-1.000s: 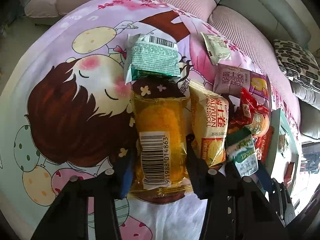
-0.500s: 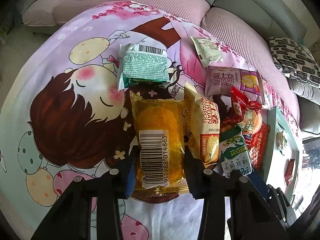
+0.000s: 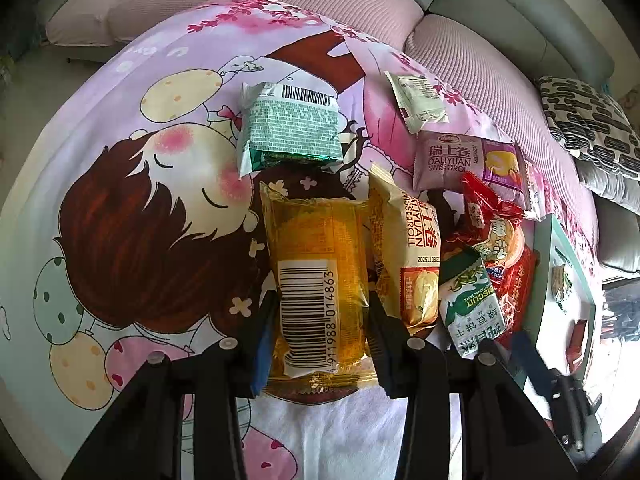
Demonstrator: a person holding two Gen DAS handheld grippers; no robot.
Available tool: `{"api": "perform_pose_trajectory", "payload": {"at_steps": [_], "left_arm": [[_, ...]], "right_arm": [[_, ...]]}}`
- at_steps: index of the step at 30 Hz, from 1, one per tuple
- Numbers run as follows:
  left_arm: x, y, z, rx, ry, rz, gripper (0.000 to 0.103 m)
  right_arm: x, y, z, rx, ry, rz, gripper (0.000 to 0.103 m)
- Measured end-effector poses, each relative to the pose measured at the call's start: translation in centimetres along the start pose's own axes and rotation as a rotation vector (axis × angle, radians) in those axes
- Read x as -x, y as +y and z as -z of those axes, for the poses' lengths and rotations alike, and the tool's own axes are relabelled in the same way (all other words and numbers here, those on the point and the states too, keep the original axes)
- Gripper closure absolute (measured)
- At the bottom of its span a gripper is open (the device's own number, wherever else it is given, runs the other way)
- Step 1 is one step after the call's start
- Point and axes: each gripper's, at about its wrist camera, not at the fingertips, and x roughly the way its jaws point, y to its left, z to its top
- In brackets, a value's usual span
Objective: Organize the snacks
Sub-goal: 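Grasp the yellow bread packet with the left gripper while the right grasps the green-white biscuit box, then carry both snacks into the teal tray and open both grippers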
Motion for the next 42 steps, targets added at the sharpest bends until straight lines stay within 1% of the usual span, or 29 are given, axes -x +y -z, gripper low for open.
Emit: {"api": "perform_pose_trajectory", "payload": {"at_steps": [2, 3, 4, 5, 6, 10, 16, 20, 25, 27, 32, 34, 36, 42], "left_arm": [[0.1, 0.0, -0.1, -0.004, -0.003, 0.002, 0.060], [0.2, 0.0, -0.1, -0.008, -0.005, 0.002, 0.060], [0.2, 0.1, -0.1, -0.010, -0.006, 0.004, 0.060], [0.3, 0.1, -0.1, -0.008, -0.006, 0.007, 0.060], [0.3, 0.3, -0.2, -0.003, -0.006, 0.011, 0.060], [0.5, 1.2, -0.4, 0.016, -0.007, 0.011, 0.060], [0.6, 2.4, -0.5, 0.042, 0.004, 0.035, 0.060], [0.6, 2.5, -0.5, 0.039, 0.014, 0.047, 0.060], [0.6, 2.6, -0.6, 0.042, 0.016, 0.061, 0.060], [0.6, 2.6, -0.6, 0.043, 0.017, 0.064, 0.060], [0.9, 2.4, -0.5, 0.041, 0.012, 0.068, 0.060], [0.9, 2.4, -0.6, 0.040, 0.008, 0.068, 0.060], [1.2, 2.4, -0.6, 0.042, 0.000, 0.069, 0.060], [2.2, 2.3, -0.4, 0.036, -0.021, 0.072, 0.060]], "right_arm": [[0.6, 0.2, -0.4, 0.038, -0.033, 0.018, 0.067], [0.6, 0.3, -0.6, 0.057, -0.041, 0.022, 0.064], [0.5, 0.8, -0.8, 0.095, -0.048, 0.030, 0.061], [0.4, 1.2, -0.9, 0.126, -0.049, 0.043, 0.053], [0.1, 1.6, -0.9, 0.159, -0.045, 0.056, 0.048], [-1.2, 2.7, -0.9, 0.242, -0.011, 0.104, 0.047], [-3.0, 4.0, -1.0, 0.330, 0.059, 0.105, 0.047], [-4.3, 4.7, -1.0, 0.381, 0.086, 0.151, 0.047], [-5.3, 4.5, -1.3, 0.361, 0.113, 0.166, 0.048], [-5.2, 4.4, -1.3, 0.347, 0.113, 0.164, 0.052], [-4.7, 4.0, -1.2, 0.281, 0.119, 0.160, 0.056], [-4.1, 3.5, -1.0, 0.237, 0.114, 0.149, 0.057], [-3.3, 3.2, -0.8, 0.193, 0.106, 0.134, 0.061], [-1.0, 1.7, 0.2, 0.067, 0.067, 0.071, 0.061]]}}
